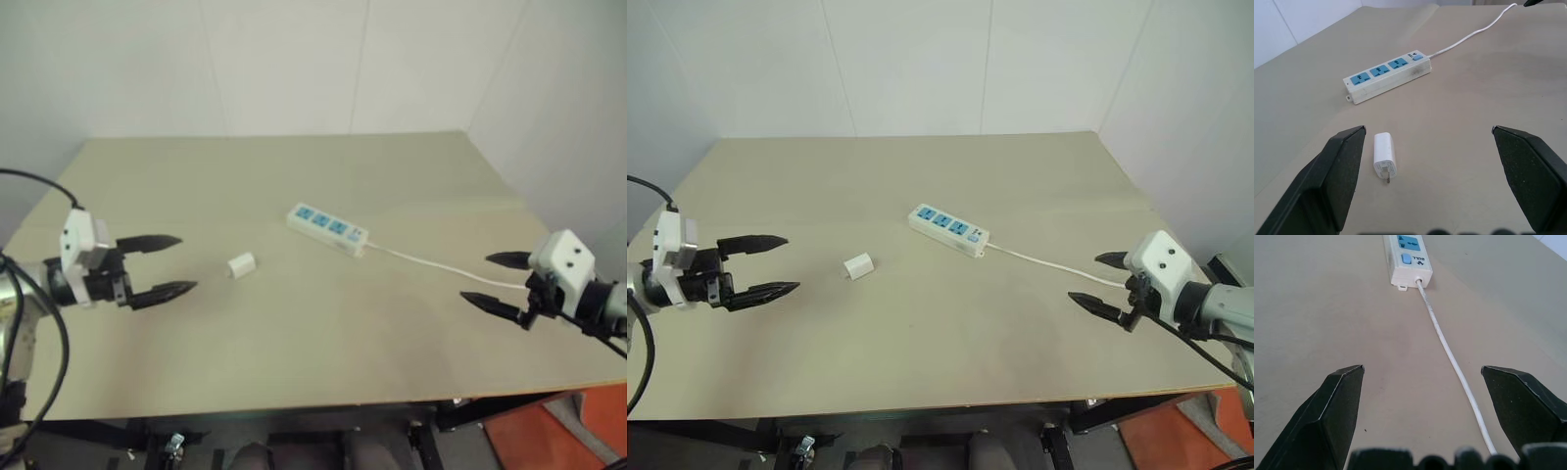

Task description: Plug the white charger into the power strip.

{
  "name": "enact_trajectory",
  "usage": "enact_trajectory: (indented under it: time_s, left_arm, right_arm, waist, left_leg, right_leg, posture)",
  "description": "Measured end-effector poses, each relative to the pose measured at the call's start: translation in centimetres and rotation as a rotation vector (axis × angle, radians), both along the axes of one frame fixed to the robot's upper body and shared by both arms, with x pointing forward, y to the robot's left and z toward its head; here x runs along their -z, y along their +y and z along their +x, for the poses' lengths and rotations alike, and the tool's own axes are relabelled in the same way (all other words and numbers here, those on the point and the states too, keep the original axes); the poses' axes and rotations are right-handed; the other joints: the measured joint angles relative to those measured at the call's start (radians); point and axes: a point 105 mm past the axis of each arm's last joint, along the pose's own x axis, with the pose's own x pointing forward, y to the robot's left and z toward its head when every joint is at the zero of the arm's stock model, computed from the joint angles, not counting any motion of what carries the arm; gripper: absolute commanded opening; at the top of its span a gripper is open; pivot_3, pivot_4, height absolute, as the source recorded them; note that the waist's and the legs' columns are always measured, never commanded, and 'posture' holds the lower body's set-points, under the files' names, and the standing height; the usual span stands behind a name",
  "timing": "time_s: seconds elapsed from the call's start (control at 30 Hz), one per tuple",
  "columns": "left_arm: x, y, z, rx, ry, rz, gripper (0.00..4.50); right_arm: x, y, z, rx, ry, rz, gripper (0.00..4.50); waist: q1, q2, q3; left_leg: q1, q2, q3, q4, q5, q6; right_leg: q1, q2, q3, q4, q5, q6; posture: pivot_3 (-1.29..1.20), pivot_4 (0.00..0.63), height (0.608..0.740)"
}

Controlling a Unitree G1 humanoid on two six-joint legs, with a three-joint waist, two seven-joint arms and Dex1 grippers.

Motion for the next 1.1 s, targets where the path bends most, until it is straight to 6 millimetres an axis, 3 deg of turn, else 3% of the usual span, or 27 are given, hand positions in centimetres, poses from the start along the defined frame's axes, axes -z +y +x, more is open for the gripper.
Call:
enact_trajectory:
  time_s: [0.8, 0.9, 1.1]
  left_arm:
    - [0.3, -1.2, 0.6, 0.007, -0.017, -0.048, 4.50]
    - [0.5, -2.0, 0.7, 0.040, -0.010, -0.035, 4.50]
    - [0.5, -4.9, 1.4, 0.112, -0.027, -0.061, 4.50]
  right_arm:
    - [-0.1, 0.3, 0.2, -0.001, -0.001, 0.008, 4.49]
    - [-0.2, 1.5, 1.8, -0.022, -0.018, 0.072, 4.49]
    - [2.3, 4.1, 7.2, -0.028, 0.041, 0.200, 4.49]
  waist:
    - [0.000, 0.000, 0.000]
    - [-0.006, -0.001, 0.000]
    - [-0.004, 0.000, 0.000]
  left_leg:
    - [0.000, 0.000, 0.000, 0.000, 0.000, 0.000]
    - [0.002, 0.000, 0.001, 0.000, 0.000, 0.000]
    - [0.001, 0.000, 0.001, 0.000, 0.000, 0.000]
  right_leg:
    - [0.000, 0.000, 0.000, 0.000, 0.000, 0.000]
    - [0.001, 0.001, 0.001, 0.000, 0.001, 0.000]
    - [0.001, 0.001, 0.001, 0.000, 0.002, -0.002]
  posture:
    - [0.00, 0.150, 0.740]
    - [0.00, 0.150, 0.740]
    - [0.00, 0.150, 0.740]
